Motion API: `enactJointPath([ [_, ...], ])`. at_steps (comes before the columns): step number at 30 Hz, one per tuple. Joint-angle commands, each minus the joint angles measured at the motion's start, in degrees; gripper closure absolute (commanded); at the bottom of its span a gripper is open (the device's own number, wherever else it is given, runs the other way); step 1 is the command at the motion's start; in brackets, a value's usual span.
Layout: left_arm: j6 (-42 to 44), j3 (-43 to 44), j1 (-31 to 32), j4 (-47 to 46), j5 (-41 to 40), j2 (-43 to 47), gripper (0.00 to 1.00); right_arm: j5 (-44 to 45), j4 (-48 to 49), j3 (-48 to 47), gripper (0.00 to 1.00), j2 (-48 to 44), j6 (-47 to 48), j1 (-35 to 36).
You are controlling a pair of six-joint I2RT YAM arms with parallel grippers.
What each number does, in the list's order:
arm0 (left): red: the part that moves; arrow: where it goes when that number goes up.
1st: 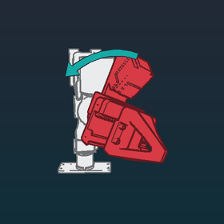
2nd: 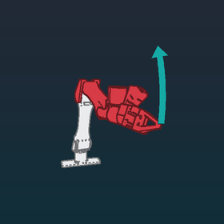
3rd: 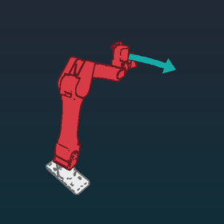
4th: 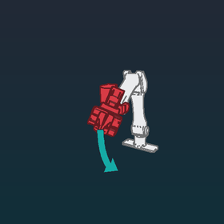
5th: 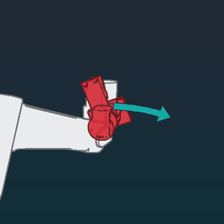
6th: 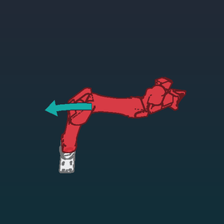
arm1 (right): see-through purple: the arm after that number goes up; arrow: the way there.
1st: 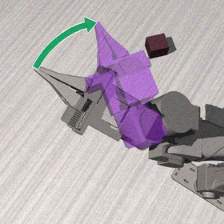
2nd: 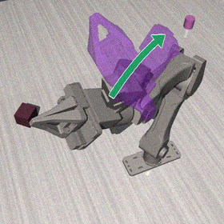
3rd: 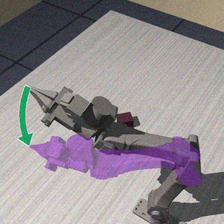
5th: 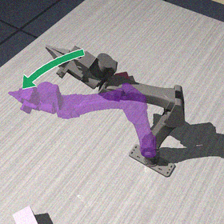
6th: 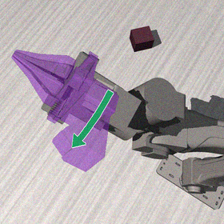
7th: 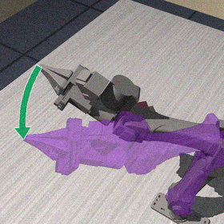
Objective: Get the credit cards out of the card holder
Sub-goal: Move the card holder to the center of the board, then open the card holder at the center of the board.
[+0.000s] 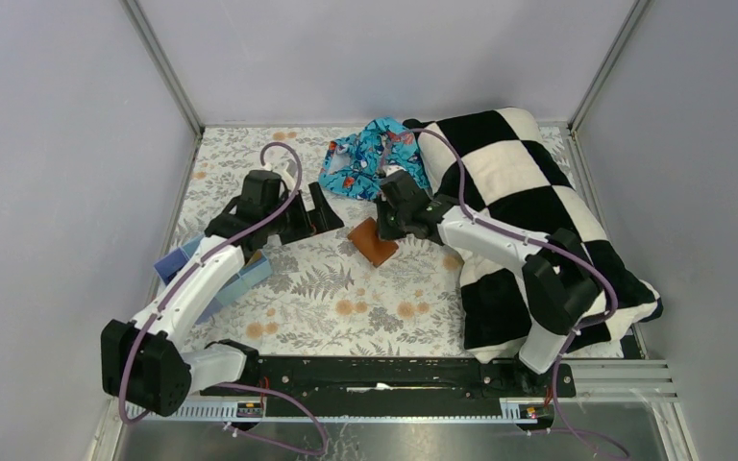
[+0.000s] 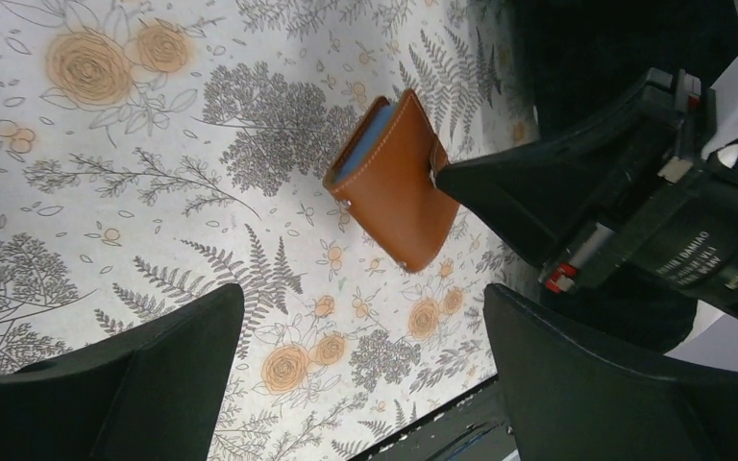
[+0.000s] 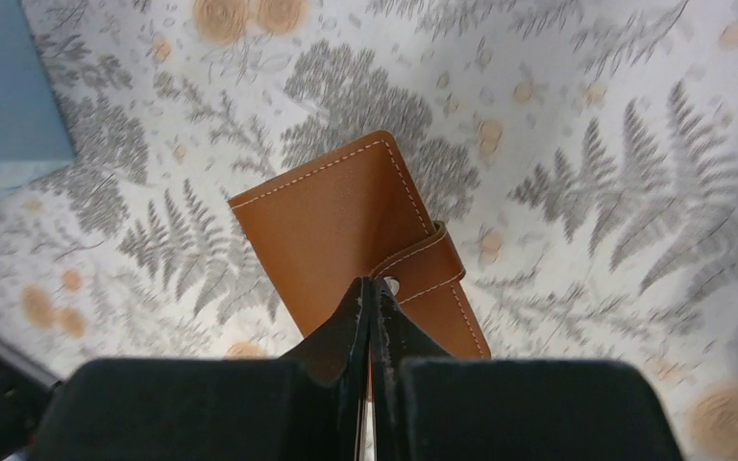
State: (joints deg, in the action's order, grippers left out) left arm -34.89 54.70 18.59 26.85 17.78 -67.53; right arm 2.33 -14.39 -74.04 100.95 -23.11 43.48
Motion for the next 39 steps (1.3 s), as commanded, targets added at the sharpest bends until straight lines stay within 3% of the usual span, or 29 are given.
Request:
enactJointPath([
  [1, 2.12, 0.24, 1.34, -2.25, 3.12, -1.76, 0.01, -7.04, -2.16, 3.99, 1.0, -4.66, -10.97, -0.42],
  [6, 0.78, -3.46, 2.32, -7.37, 3.93, -3.8, 0.01, -13.52, 8.86, 14.05, 1.0, -4.71, -21.41, -0.16],
  [13, -5.9, -8.3, 2.83, -16.33, 9.62, -5.72, 0.01, -15.94, 13.83, 18.04, 1.0, -1.84, -26.61, -0.15],
  [18, -17.62, -14.36, 2.94, -32.15, 18.5, -9.31, 0.01, -16.71, 13.87, 17.93, 1.0, -2.35, -26.61, -0.24],
  [26, -27.96, -19.39, 3.52, -48.87, 20.97, -15.74, 0.01, -12.9, 11.49, 18.85, 1.0, -6.07, -22.87, -0.2],
  [29, -29.18, -20.01, 3.77, -50.65, 20.46, -17.6, 0.01, -10.37, 10.6, 19.81, 1.0, -7.57, -19.71, -0.24],
  [30, -29.51, -20.06, 3.89, -51.16, 20.41, -18.09, 0.01, -9.56, 10.35, 20.22, 0.95, -8.14, -18.38, -0.24],
  [31, -29.71, -20.19, 3.98, -51.53, 20.25, -18.63, 0.01, -8.69, 10.02, 20.51, 0.78, -8.6, -17.45, -0.2],
  [33, -30.01, -20.12, 4.16, -51.78, 19.64, -19.49, 0.01, -7.19, 9.48, 21.08, 0.69, -9.36, -15.63, -0.01],
  [39, -31.5, -19.33, 5.3, -52.64, 18.78, -22.94, 0.01, -3.71, 7.95, 20.6, 0.68, -9.93, -11.38, 2.18],
])
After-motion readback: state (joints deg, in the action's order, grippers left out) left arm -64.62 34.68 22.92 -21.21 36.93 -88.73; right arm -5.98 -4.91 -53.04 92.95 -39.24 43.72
